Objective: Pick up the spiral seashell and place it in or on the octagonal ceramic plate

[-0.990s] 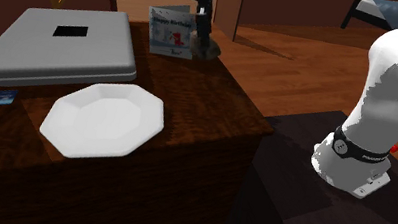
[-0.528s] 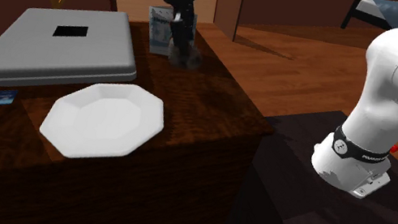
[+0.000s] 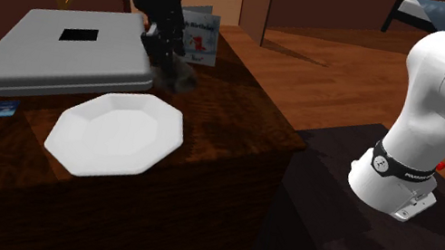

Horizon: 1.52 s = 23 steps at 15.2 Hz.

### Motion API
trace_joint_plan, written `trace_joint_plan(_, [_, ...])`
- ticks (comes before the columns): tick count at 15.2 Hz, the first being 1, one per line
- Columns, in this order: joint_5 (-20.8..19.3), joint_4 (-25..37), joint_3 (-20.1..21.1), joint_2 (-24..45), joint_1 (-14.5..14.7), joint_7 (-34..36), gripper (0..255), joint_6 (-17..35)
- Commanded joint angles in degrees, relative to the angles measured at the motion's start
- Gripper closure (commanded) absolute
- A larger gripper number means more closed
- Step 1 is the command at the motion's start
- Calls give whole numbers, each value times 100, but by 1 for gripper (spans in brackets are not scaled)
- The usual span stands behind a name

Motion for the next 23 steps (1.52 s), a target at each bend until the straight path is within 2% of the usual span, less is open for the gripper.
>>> trace_joint_plan(1, [59,422,96,281,112,168,255,-171])
trace_joint_plan(7, [183,1783,332,1209,443,636,255,-687])
trace_joint_plan(23, [162,1126,334,1552,433,775,255,305])
